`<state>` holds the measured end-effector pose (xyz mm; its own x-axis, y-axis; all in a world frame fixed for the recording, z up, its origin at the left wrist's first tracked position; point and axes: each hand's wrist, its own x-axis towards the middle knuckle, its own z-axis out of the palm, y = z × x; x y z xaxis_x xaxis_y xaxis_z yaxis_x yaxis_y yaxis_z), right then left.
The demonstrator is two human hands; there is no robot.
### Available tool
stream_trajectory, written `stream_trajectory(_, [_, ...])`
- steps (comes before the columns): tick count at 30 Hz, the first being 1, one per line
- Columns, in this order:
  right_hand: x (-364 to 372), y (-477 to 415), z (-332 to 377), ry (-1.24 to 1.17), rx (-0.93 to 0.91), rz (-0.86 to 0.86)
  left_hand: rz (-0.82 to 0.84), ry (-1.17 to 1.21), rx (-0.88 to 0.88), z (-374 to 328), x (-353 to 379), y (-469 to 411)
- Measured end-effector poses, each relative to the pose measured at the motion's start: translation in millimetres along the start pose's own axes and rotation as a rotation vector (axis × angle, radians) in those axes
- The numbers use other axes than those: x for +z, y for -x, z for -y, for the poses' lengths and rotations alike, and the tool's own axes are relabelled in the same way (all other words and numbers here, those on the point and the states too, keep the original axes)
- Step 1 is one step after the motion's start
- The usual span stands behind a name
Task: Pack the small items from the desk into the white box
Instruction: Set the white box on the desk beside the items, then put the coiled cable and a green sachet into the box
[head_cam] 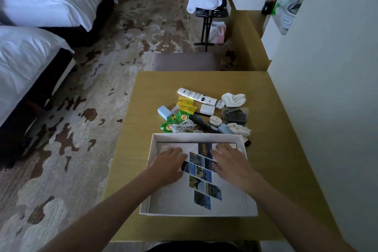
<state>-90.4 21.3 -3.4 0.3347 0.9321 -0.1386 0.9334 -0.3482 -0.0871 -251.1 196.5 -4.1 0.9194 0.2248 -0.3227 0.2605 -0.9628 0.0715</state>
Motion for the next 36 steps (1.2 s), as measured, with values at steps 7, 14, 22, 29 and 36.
stream_trajectory(7, [25.4, -2.8, -5.5, 0.014, -0.017, 0.326, 0.259, 0.019, -0.093, -3.9, 18.5, -6.5])
stream_trajectory(14, [-22.4, -22.0, -15.5, -0.418, -0.017, -0.068, -0.047, 0.452, -0.151, -4.6, -5.0, -4.6])
stream_trajectory(22, [-54.9, -83.5, -24.3, -0.613, 0.098, -0.185, -0.580, 0.497, -0.240, 26.8, -64.3, -38.3])
stream_trajectory(29, [-37.6, -160.4, -7.0, -0.511, 0.073, 0.088, -0.229, 0.647, -0.385, 89.6, -53.1, -84.4])
stream_trajectory(36, [-2.6, -195.5, 3.5, -0.103, -0.022, 0.410, 0.025, 0.594, -0.256, 117.2, -29.0, -128.1])
